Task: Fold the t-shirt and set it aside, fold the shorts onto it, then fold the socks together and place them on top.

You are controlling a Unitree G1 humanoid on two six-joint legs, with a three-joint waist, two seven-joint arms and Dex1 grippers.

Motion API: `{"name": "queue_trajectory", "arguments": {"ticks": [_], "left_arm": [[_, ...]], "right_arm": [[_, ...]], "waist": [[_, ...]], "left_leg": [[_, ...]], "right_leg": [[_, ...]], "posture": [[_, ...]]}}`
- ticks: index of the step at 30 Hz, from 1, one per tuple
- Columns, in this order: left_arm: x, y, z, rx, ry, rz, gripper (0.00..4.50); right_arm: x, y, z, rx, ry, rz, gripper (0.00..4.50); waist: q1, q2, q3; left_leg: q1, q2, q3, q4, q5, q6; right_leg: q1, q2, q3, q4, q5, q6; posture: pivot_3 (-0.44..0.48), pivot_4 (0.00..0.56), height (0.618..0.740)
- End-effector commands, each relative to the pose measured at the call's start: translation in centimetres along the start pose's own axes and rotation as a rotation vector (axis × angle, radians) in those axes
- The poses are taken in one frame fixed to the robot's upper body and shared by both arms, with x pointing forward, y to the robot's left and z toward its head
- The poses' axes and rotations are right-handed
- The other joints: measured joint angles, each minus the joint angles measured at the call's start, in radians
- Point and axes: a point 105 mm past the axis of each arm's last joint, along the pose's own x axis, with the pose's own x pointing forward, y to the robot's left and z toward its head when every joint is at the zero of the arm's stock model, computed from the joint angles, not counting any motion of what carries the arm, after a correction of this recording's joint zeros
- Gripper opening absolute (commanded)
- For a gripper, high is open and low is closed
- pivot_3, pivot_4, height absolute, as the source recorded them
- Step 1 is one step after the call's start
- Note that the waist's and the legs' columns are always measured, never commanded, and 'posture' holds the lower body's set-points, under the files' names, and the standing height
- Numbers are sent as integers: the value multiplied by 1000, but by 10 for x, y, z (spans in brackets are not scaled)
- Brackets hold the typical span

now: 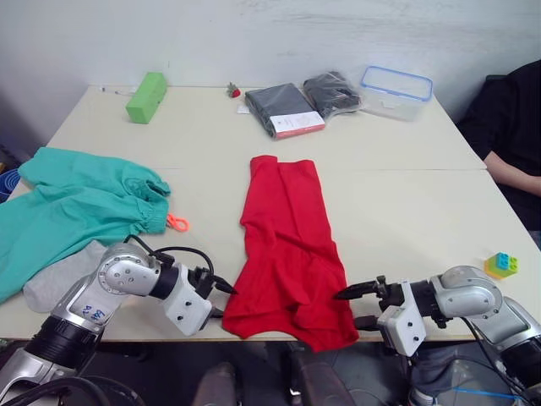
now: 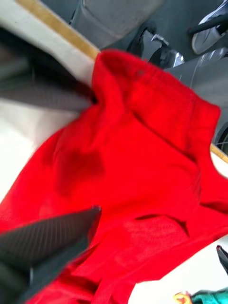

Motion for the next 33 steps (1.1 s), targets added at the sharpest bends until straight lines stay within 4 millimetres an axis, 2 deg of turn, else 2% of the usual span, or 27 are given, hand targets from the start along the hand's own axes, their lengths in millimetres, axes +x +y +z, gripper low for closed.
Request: {"name": "queue_trajectory", "arguments": {"ticks": [1,4,5,6,9,12,13,14,21,24,31,33], "left_arm": [[4,-3,-2,-31,0,-4,1060],[5,-2,-2,-80,-17,13,129],[6,-3,-1,-102,-29,15,0],[6,-4,2,-144,-51,14,0],[3,-7,14,-303,-132,5,0],[-2,-8,20,-362,-152,-2,0],[-4,-9,22,-384,-157,-11,0],[-6,-11,24,-398,-160,-22,0],[-10,-17,25,-456,-178,-34,0],[-12,-27,29,-485,-193,-84,0],[-18,-43,38,-522,-203,-154,0],[-21,-52,45,-546,-209,-205,0]], "right_arm": [[-1,-9,6,-17,-25,-39,1508],[-3,-13,6,15,-25,-58,501],[-4,-13,6,36,-25,-64,101],[-5,-14,8,61,-29,-70,13],[-12,-21,15,145,-43,-100,13],[-16,-28,19,198,-47,-133,13],[-18,-30,21,213,-51,-140,13],[-18,-32,23,226,-54,-145,13],[-20,-34,28,292,-62,-146,13],[-22,-31,35,334,-82,-125,13],[-26,-41,44,405,-110,-160,13],[-27,-37,52,453,-137,-129,13]], "waist": [[0,0,0],[0,0,0],[0,0,0],[0,0,0],[0,0,0],[-2,0,0],[-2,0,0],[-2,0,0],[-1,1,1],[-1,1,1],[-2,3,2],[-1,3,2]], "left_leg": [[0,0,0,0,0,0],[-1,0,0,-1,0,0],[-1,0,0,-1,0,0],[-1,0,0,-1,0,0],[-2,0,0,-2,0,0],[-7,1,-2,-1,-1,-1],[-9,1,-2,-1,-1,-1],[-8,1,-2,-1,-1,-2],[-10,1,-3,-2,-2,-3],[-11,1,-4,-2,-3,-3],[-12,2,-4,-2,-5,-3],[-12,2,-4,-3,-5,-3]], "right_leg": [[0,0,0,0,0,0],[0,0,0,-1,0,0],[0,0,0,-2,0,0],[0,0,0,-2,0,0],[-1,0,0,-1,-1,1],[-6,0,-2,-1,0,4],[-8,0,-3,-1,6,15],[-8,0,-3,-1,8,18],[-8,0,-5,-3,6,15],[-9,0,-5,-4,6,16],[-9,0,-6,-7,5,15],[-9,0,-6,-8,5,15]], "posture": [[0,150,740],[0,150,740],[0,150,740],[0,150,740],[0,150,740],[0,150,740],[0,150,740],[0,150,740],[0,150,740],[0,150,740],[0,150,740],[0,150,740]]}}
